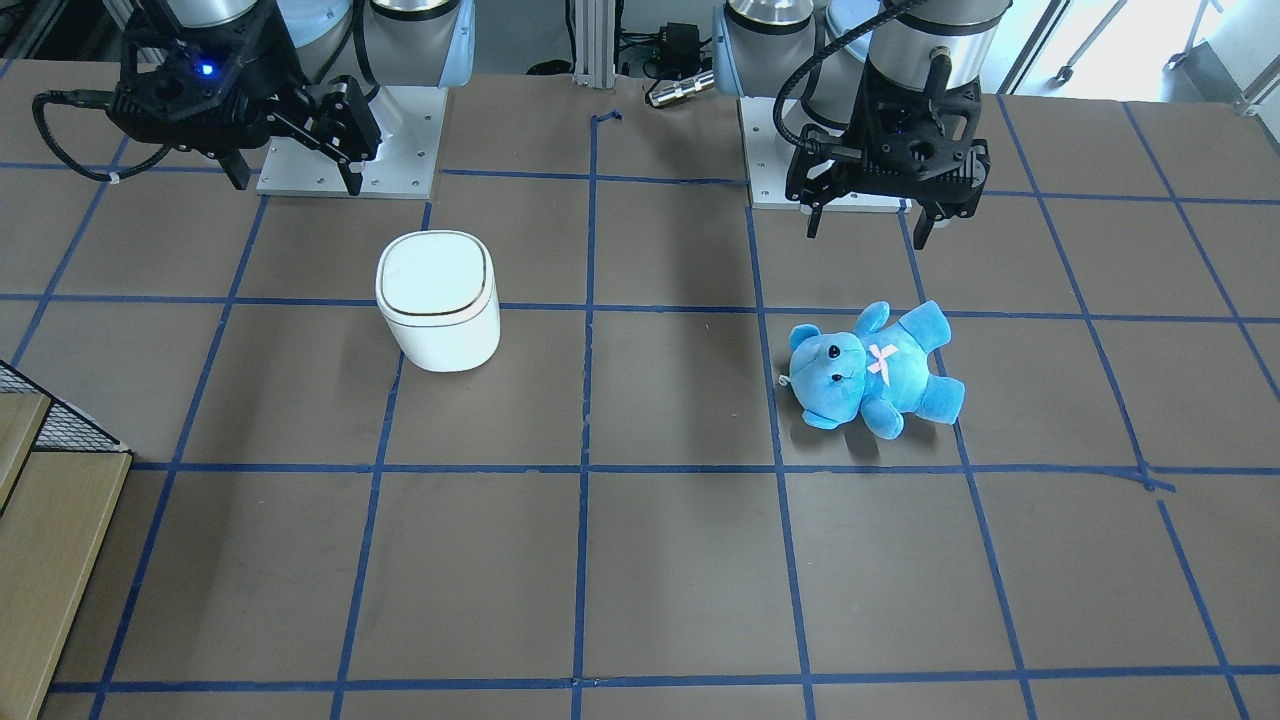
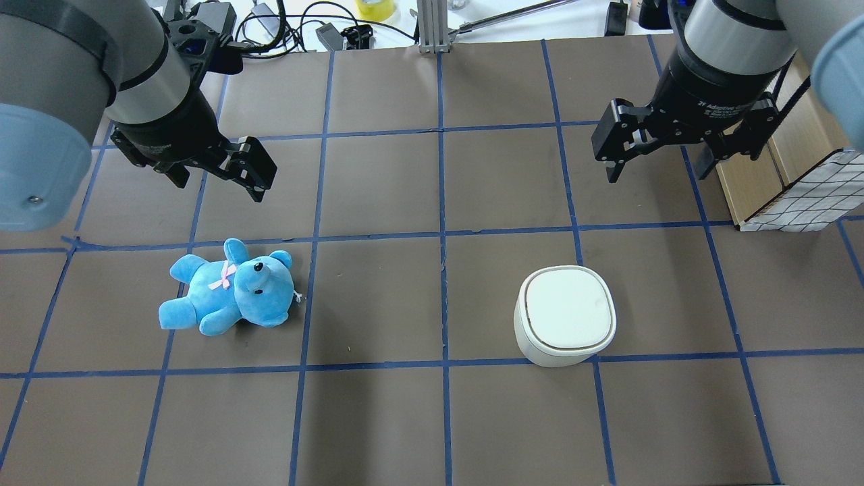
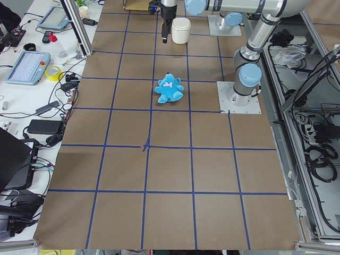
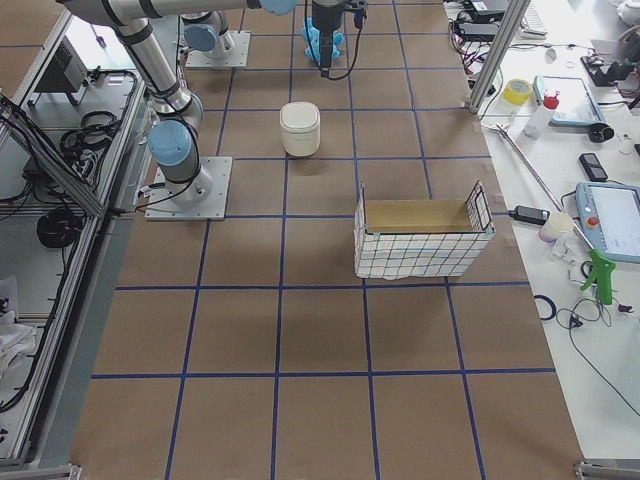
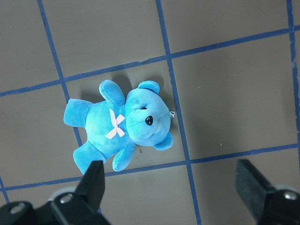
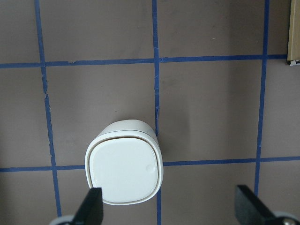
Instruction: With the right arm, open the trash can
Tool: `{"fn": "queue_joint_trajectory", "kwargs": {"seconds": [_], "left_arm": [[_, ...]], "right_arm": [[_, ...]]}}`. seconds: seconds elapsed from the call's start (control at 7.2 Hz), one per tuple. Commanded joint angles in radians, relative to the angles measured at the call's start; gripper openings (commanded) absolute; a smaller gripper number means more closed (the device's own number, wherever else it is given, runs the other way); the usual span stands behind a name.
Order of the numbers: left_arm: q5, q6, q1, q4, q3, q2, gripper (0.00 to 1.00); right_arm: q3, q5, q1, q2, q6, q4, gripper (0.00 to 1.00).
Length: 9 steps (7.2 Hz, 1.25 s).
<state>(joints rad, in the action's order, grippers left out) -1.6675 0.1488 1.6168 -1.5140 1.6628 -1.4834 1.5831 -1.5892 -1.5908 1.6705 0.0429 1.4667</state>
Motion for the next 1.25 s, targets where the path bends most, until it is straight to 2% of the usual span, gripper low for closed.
{"fn": "queue_joint_trajectory", "kwargs": {"seconds": [0.0, 1.11], "left_arm": [[0.000, 0.000, 0.000, 0.000, 0.000, 0.000, 1.00], [0.000, 0.000, 0.000, 0.000, 0.000, 0.000, 1.00]], "right_arm": [[0.000, 0.000, 0.000, 0.000, 0.003, 0.000, 1.00], [-0.023, -0.005, 0.000, -0.002, 0.005, 0.014, 1.00]]}}
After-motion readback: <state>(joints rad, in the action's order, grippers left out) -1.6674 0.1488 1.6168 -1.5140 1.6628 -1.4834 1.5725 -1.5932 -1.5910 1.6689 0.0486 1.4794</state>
